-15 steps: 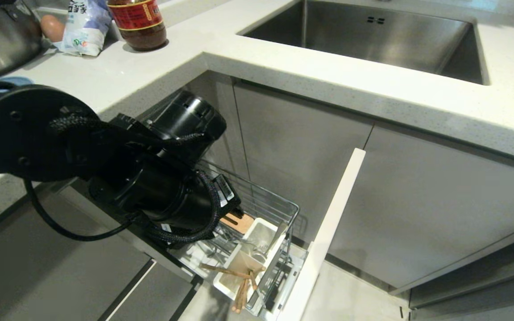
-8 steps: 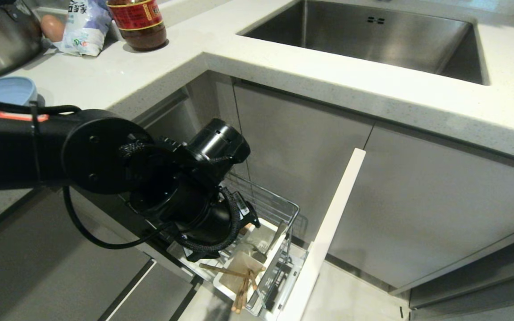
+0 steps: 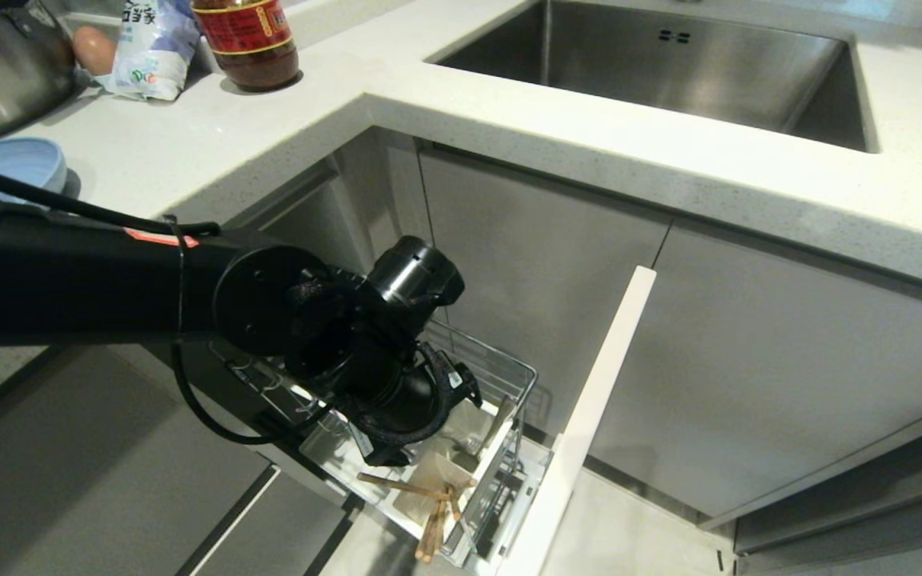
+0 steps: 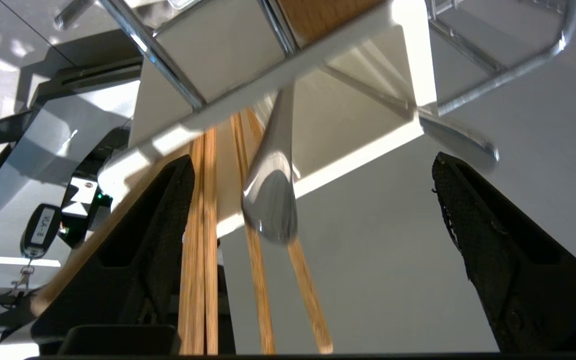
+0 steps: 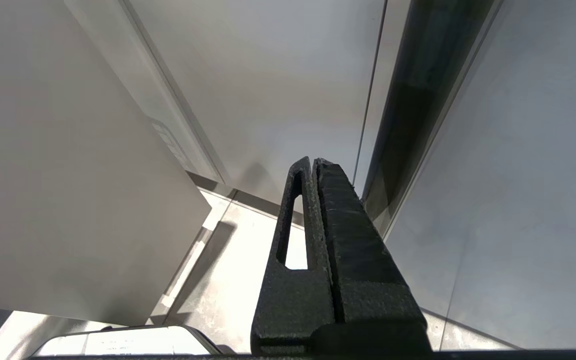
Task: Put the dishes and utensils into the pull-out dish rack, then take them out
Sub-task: Take the fork out of the cupboard
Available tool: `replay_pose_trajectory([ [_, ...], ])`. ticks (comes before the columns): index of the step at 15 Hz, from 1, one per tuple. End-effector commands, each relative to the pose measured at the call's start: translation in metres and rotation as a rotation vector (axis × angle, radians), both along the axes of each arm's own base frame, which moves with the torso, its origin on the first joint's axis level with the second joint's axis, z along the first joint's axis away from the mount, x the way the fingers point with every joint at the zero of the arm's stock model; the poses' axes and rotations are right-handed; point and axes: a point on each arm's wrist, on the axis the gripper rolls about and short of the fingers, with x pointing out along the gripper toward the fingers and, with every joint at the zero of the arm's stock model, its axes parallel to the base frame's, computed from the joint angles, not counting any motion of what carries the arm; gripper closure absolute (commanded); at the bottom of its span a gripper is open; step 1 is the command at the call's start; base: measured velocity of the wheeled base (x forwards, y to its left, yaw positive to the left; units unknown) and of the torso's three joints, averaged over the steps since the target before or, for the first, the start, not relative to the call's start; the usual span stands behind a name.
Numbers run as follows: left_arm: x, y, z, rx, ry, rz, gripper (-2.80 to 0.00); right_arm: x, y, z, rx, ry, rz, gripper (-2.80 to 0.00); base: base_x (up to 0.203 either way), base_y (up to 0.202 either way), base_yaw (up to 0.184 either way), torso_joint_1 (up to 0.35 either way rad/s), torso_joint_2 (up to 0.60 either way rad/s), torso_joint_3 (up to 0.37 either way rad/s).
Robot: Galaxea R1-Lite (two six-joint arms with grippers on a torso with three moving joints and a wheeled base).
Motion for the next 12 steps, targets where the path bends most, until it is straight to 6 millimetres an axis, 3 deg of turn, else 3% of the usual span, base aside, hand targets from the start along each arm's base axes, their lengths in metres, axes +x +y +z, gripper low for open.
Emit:
replay_pose_trajectory([
  [1, 0.0056, -0.0007, -0.0078, 0.013, 0.020, 0.015, -2.80, -0.0003, 0.0000, -0.0001, 0.000, -0.005, 0.000, 0.00, 0.000, 0.000, 0.000, 0.000, 0.00, 0.000],
  [7, 0.0099, -0.0038, -0.0138, 0.023, 0.030, 0.016, -2.80, -0.0003, 0.0000, -0.0001, 0.000, -0.005, 0.000, 0.00, 0.000, 0.000, 0.000, 0.000, 0.00, 0.000],
  [8, 0.0101, -0.0040, -0.0144, 0.024, 0.031, 0.015, -2.55, -0.0003, 0.0000, -0.0001, 0.000, -0.005, 0.000, 0.00, 0.000, 0.000, 0.000, 0.000, 0.00, 0.000],
  [9, 0.0107, -0.0044, -0.0158, 0.027, 0.034, 0.015, 0.00, -0.0003, 0.0000, -0.0001, 0.000, -0.005, 0.000, 0.00, 0.000, 0.000, 0.000, 0.000, 0.00, 0.000],
  [12, 0.0113, -0.0048, -0.0166, 0.031, 0.034, 0.015, 0.00, -0.0003, 0.0000, -0.0001, 0.000, -0.005, 0.000, 0.00, 0.000, 0.000, 0.000, 0.000, 0.00, 0.000],
])
